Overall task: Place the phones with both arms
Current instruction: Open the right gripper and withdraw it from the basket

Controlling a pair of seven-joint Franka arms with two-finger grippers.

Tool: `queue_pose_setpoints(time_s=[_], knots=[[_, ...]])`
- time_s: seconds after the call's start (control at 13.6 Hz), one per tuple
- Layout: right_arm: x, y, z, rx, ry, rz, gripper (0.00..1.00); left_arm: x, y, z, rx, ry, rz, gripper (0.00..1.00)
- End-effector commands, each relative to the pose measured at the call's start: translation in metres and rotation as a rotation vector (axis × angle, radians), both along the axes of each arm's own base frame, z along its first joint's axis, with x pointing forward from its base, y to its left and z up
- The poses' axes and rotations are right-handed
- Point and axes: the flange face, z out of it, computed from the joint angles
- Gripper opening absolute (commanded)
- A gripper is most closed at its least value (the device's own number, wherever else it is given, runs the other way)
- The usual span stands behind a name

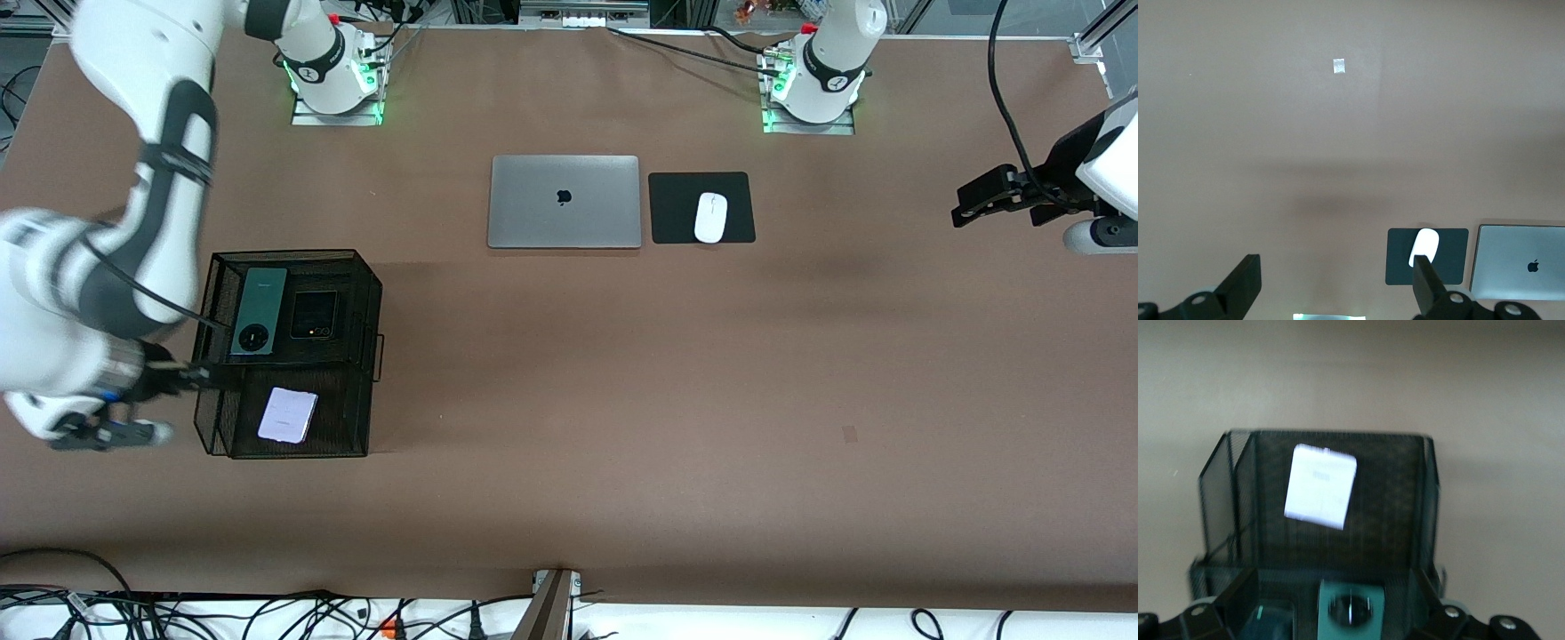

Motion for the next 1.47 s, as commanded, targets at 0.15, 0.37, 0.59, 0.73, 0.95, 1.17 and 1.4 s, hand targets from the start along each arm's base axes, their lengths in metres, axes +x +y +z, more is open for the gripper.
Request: queue_pose_setpoints(time_s=[0.15,0.37,0.59,0.73,0.95,1.17,1.4], knots=[[-0.028,-0.006,0.079,0.043,0.064,-0.135,0.99,-0.007,-0.001,0.007,0.021,0.004,-0.001,1.00],[-0.034,-0.002,0.082,0.056,0.097,-0.216,0.99,-0.007,-0.001,0.007,0.021,0.006,-0.002,1.00],[-0.028,-0.008,0.089,0.091,0.130,-0.265,0.99,-0.007,-0.001,0.007,0.021,0.006,-0.002,1.00],[-0.027,-0.009,0.100,0.052,0.126,-0.248,0.99,-0.007,0.000,0.007,0.021,0.004,-0.004,1.00],[-0.033,-0.008,0.113,0.008,0.124,-0.181,0.99,-0.007,0.000,0.008,0.020,0.002,-0.007,1.00],[-0.044,-0.003,0.134,-0.049,0.067,-0.128,0.99,-0.007,-0.001,0.009,0.020,-0.001,-0.005,1.00],[-0.069,-0.005,0.128,-0.054,-0.012,-0.131,0.99,-0.008,0.001,0.010,0.019,0.000,0.001,1.00]])
